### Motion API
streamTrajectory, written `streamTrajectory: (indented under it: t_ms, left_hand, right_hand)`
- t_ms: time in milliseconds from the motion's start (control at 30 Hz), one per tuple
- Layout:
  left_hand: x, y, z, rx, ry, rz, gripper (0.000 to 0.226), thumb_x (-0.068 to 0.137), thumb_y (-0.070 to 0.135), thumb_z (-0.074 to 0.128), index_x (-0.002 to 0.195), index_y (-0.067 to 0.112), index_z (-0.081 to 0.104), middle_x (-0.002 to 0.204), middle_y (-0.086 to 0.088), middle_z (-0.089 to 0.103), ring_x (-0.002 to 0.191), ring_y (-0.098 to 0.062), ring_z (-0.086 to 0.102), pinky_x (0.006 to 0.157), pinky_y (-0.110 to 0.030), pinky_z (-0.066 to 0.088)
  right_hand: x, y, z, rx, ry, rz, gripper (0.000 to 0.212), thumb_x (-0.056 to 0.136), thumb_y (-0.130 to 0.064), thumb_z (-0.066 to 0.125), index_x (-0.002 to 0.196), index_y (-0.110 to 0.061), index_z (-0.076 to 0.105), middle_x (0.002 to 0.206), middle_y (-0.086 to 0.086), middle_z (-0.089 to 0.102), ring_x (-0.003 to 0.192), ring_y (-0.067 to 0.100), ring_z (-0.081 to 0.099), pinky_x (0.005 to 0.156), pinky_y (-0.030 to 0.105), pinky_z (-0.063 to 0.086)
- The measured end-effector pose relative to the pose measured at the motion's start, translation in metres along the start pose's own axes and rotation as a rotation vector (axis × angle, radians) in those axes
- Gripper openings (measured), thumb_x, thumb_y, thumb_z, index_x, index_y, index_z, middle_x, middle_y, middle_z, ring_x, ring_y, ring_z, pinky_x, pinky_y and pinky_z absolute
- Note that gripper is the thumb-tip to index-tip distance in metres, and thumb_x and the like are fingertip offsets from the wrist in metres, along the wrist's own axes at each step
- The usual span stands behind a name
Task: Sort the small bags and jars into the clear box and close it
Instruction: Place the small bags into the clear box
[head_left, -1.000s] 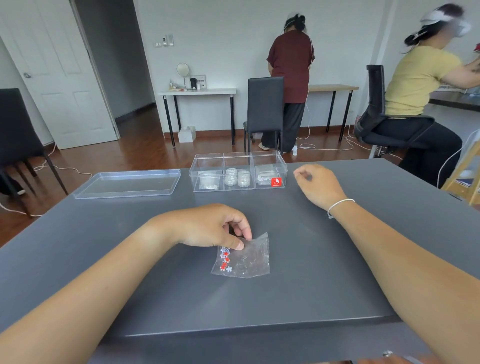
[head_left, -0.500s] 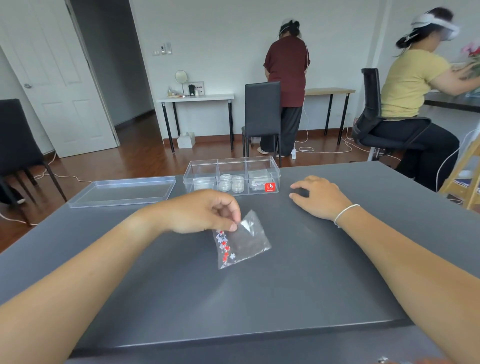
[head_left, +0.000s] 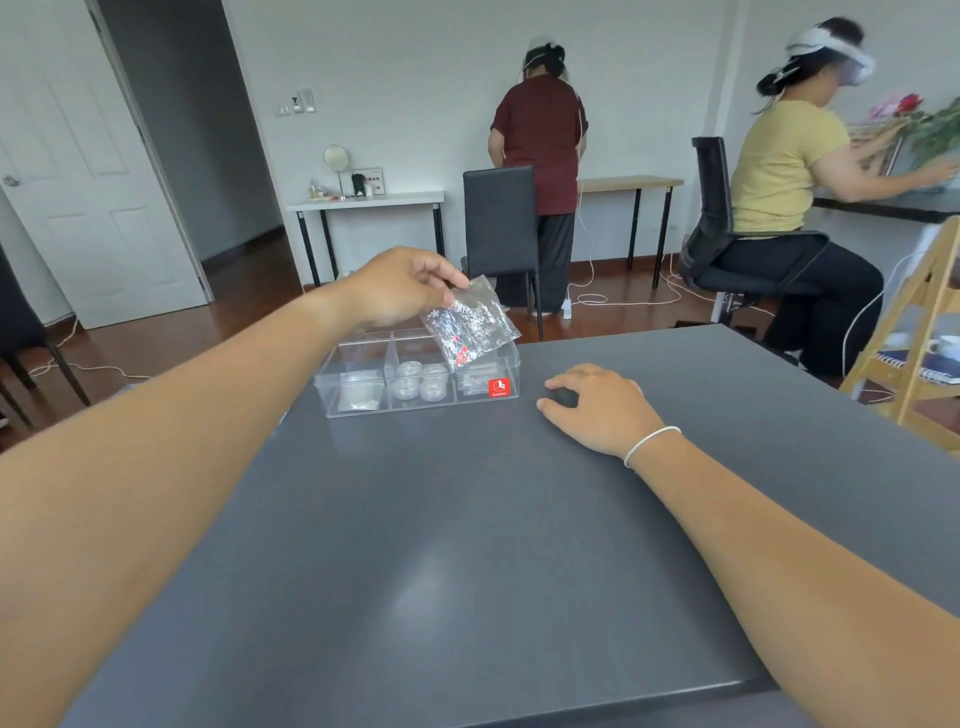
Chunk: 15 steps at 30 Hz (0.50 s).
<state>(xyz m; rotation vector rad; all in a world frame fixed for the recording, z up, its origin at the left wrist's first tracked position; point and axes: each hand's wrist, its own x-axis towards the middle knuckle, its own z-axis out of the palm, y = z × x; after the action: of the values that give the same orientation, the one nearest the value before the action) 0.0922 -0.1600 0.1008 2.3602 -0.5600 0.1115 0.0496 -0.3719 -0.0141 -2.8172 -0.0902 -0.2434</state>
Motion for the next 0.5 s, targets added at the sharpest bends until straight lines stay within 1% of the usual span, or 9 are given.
streamTrajectory:
  t_ms: [67, 100, 167, 200, 233, 300, 400, 500]
  left_hand:
    - [0.012, -0.002, 0.004, 0.053, -0.006, -0.008, 0.026, 0.087, 0.006, 0.056, 0.111, 0.014, 0.063, 0.088, 0.002, 0.062, 0.062, 0.003, 0.052, 0.045, 0.003, 0.034]
    - [0.018, -0.005, 0.006, 0.076, -0.015, -0.015, 0.027, 0.087, 0.006, 0.055, 0.111, 0.015, 0.062, 0.090, 0.001, 0.063, 0.065, 0.000, 0.052, 0.048, 0.001, 0.036]
    - [0.027, -0.009, 0.011, 0.126, -0.023, -0.026, 0.028, 0.088, 0.004, 0.052, 0.111, 0.016, 0.062, 0.101, -0.006, 0.066, 0.074, -0.009, 0.056, 0.063, -0.008, 0.040]
    - [0.031, -0.012, 0.013, 0.154, -0.020, -0.027, 0.029, 0.088, 0.003, 0.050, 0.111, 0.016, 0.062, 0.106, -0.008, 0.066, 0.082, -0.012, 0.056, 0.072, -0.015, 0.040]
    - [0.034, -0.014, 0.014, 0.186, -0.014, -0.023, 0.030, 0.088, 0.002, 0.047, 0.111, 0.016, 0.062, 0.109, -0.009, 0.066, 0.087, -0.015, 0.055, 0.077, -0.020, 0.038]
    - [0.040, -0.017, 0.019, 0.248, -0.008, -0.007, 0.032, 0.090, 0.002, 0.042, 0.110, 0.017, 0.063, 0.112, -0.009, 0.065, 0.094, -0.018, 0.055, 0.080, -0.024, 0.038]
    - [0.045, -0.021, 0.026, 0.290, -0.015, 0.001, 0.033, 0.090, 0.004, 0.040, 0.106, 0.018, 0.064, 0.112, -0.009, 0.066, 0.102, -0.022, 0.058, 0.082, -0.024, 0.039]
    - [0.049, -0.023, 0.034, 0.317, -0.039, 0.008, 0.032, 0.088, 0.003, 0.043, 0.103, 0.019, 0.066, 0.107, -0.007, 0.068, 0.098, -0.020, 0.059, 0.080, -0.024, 0.039]
  right_hand:
    - [0.002, 0.001, 0.001, 0.002, 0.004, 0.003, 0.041, 0.088, -0.049, 0.042, 0.123, -0.029, 0.053, 0.137, 0.002, 0.048, 0.124, 0.024, 0.046, 0.103, 0.040, 0.036]
    - [0.002, 0.001, 0.001, 0.005, 0.007, 0.004, 0.041, 0.088, -0.049, 0.042, 0.122, -0.029, 0.053, 0.136, 0.002, 0.049, 0.123, 0.024, 0.047, 0.103, 0.041, 0.036]
    - [0.003, 0.002, 0.002, 0.016, 0.015, 0.006, 0.040, 0.087, -0.049, 0.043, 0.120, -0.029, 0.054, 0.135, 0.001, 0.050, 0.122, 0.024, 0.047, 0.103, 0.042, 0.034]
    - [0.004, 0.002, 0.003, 0.023, 0.017, 0.009, 0.040, 0.087, -0.049, 0.043, 0.119, -0.029, 0.055, 0.134, 0.001, 0.050, 0.122, 0.024, 0.047, 0.104, 0.042, 0.034]
    - [0.005, 0.002, 0.004, 0.028, 0.018, 0.013, 0.039, 0.087, -0.049, 0.043, 0.119, -0.029, 0.055, 0.134, 0.001, 0.050, 0.122, 0.024, 0.046, 0.104, 0.042, 0.033]
    - [0.006, 0.003, 0.005, 0.033, 0.020, 0.026, 0.038, 0.087, -0.048, 0.044, 0.118, -0.030, 0.055, 0.133, 0.001, 0.050, 0.122, 0.024, 0.045, 0.104, 0.042, 0.031]
    - [0.008, 0.002, 0.005, 0.035, 0.023, 0.041, 0.037, 0.086, -0.048, 0.044, 0.116, -0.030, 0.055, 0.132, 0.001, 0.050, 0.121, 0.024, 0.045, 0.103, 0.042, 0.031]
    - [0.009, 0.002, 0.005, 0.039, 0.028, 0.049, 0.035, 0.086, -0.048, 0.044, 0.115, -0.031, 0.056, 0.131, 0.001, 0.050, 0.121, 0.024, 0.045, 0.103, 0.041, 0.031]
